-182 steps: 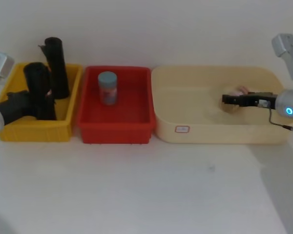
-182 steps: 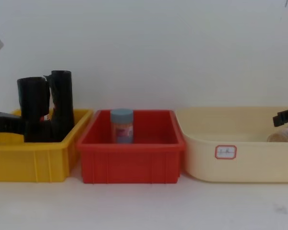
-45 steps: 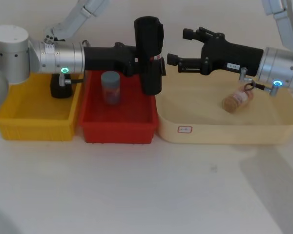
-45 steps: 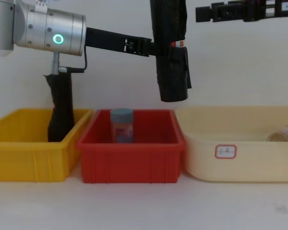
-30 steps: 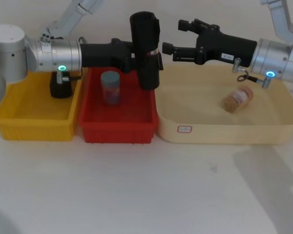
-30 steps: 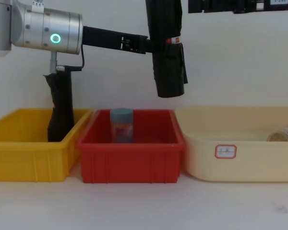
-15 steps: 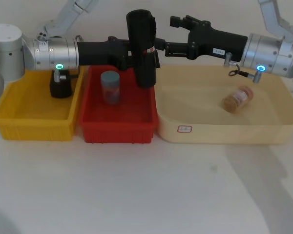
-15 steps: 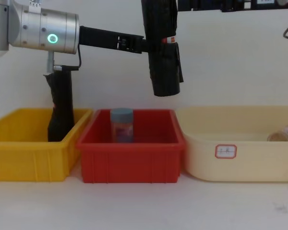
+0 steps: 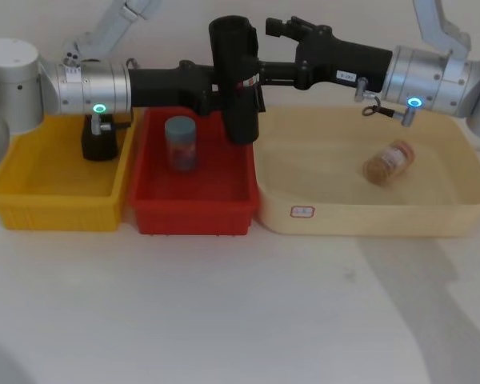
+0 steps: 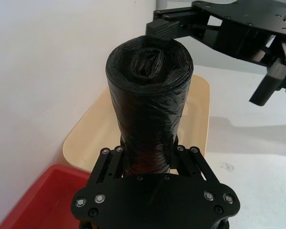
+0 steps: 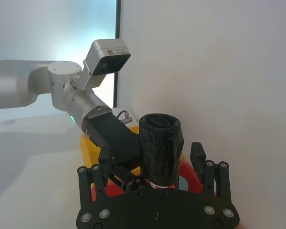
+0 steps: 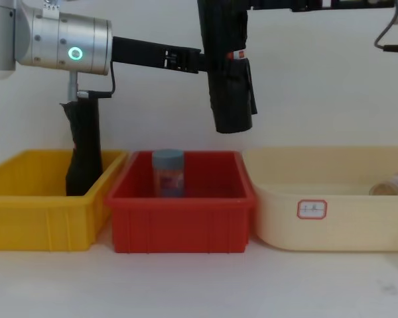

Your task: Pick up the garbage bag with the one hand and transfer it to the other hand.

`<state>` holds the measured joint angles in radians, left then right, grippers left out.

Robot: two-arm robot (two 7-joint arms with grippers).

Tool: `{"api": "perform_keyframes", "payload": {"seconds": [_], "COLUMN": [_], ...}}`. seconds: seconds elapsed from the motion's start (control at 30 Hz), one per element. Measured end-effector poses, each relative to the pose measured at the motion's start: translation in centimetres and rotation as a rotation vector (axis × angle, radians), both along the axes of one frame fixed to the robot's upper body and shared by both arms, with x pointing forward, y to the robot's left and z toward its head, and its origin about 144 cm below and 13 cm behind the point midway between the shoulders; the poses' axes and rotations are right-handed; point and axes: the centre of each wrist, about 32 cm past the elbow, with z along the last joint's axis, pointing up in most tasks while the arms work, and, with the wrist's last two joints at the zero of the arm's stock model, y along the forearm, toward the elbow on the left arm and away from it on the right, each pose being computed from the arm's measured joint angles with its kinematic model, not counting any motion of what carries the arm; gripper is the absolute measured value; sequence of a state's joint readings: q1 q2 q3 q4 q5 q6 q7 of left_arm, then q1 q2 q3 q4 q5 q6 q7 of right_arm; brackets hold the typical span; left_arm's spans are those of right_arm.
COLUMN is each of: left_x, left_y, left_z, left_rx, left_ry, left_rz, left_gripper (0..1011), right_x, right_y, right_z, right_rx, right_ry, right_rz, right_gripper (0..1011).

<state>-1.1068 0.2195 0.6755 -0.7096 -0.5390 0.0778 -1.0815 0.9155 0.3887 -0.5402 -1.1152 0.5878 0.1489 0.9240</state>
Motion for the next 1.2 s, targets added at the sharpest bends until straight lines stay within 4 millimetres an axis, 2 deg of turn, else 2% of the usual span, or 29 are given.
{"api": "perform_keyframes", "payload": {"seconds": [0.87, 1.2], "left_x": [0.0, -0.2], "left_y": [0.3, -0.1], "left_z": [0.3, 0.5], "left_rx": [-0.007, -0.006], "left_ry": [0.006, -0.011], "left_rz": [0.009, 0.002], "left_gripper": [411, 411], "right_x": [1.2, 2.4], "right_y": [0.6, 1.3], "right_z": [-0.1, -0.5], "right_rx": [-0.001, -0.015], "right_ry": [0.009, 0.026], "right_rz": [0.006, -0.031], "right_gripper": [1001, 1000]}}
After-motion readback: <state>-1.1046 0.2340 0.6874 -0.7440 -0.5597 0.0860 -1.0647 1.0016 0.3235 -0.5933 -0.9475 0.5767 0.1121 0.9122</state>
